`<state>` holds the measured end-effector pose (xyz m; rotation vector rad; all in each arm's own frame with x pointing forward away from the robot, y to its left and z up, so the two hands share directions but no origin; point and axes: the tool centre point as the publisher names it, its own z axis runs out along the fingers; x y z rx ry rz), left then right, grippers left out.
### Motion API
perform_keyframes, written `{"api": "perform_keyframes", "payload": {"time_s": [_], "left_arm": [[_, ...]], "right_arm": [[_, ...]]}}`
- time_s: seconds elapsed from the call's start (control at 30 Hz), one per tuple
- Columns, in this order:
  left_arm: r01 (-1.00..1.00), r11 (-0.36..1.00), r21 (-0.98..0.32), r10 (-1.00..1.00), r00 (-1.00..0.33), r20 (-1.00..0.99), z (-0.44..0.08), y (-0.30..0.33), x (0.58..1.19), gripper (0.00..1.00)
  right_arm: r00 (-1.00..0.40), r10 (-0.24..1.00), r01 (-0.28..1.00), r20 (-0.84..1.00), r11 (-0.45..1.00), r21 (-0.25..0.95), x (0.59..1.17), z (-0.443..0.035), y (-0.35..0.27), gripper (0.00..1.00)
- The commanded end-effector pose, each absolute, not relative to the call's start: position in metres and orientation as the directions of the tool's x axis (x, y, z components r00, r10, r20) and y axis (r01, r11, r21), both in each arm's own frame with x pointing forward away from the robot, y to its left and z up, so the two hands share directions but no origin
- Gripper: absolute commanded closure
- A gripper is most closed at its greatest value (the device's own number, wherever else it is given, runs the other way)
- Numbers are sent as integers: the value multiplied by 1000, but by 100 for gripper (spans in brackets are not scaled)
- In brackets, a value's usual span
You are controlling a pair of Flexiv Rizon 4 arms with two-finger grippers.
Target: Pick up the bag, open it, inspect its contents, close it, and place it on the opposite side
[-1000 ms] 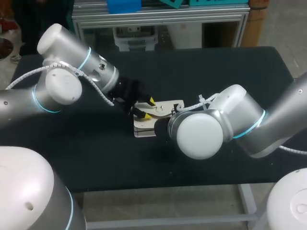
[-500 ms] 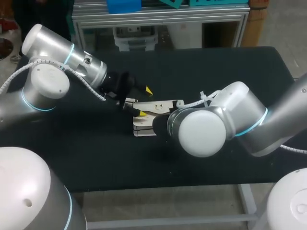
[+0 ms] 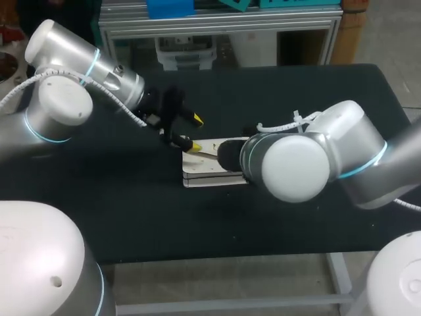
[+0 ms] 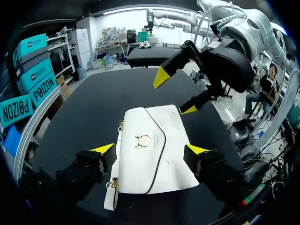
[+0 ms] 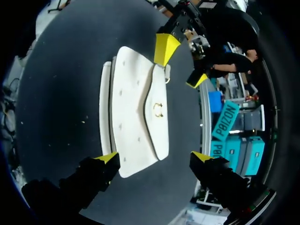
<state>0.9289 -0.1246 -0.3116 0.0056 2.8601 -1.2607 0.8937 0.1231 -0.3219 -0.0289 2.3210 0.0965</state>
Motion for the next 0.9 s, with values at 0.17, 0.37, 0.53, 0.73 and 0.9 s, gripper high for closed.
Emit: {"api": "perform_keyframes", "payload": {"time_s": [0.17, 0.37, 0.53, 0.73, 0.9], "left_arm": [[-189, 722, -666, -163, -981, 103, -290, -109, 918, 0], [-344, 694, -632, -265, -939, 220, -286, -96, 914, 0], [-354, 703, -616, -291, -934, 205, -285, -94, 913, 0], [-354, 703, -616, -291, -934, 205, -285, -94, 913, 0], [-354, 703, -616, -291, -934, 205, -285, -94, 913, 0]], "right_arm": [[-627, 122, -48, -769, 980, 194, 902, -312, 106, 0], [-701, 212, 32, -681, 963, 266, 904, -308, 96, 0], [-715, 195, 25, -671, 967, 254, 903, -303, 94, 0], [-715, 195, 25, -671, 967, 254, 903, -303, 94, 0], [-715, 195, 25, -671, 967, 254, 903, -303, 94, 0]]}}
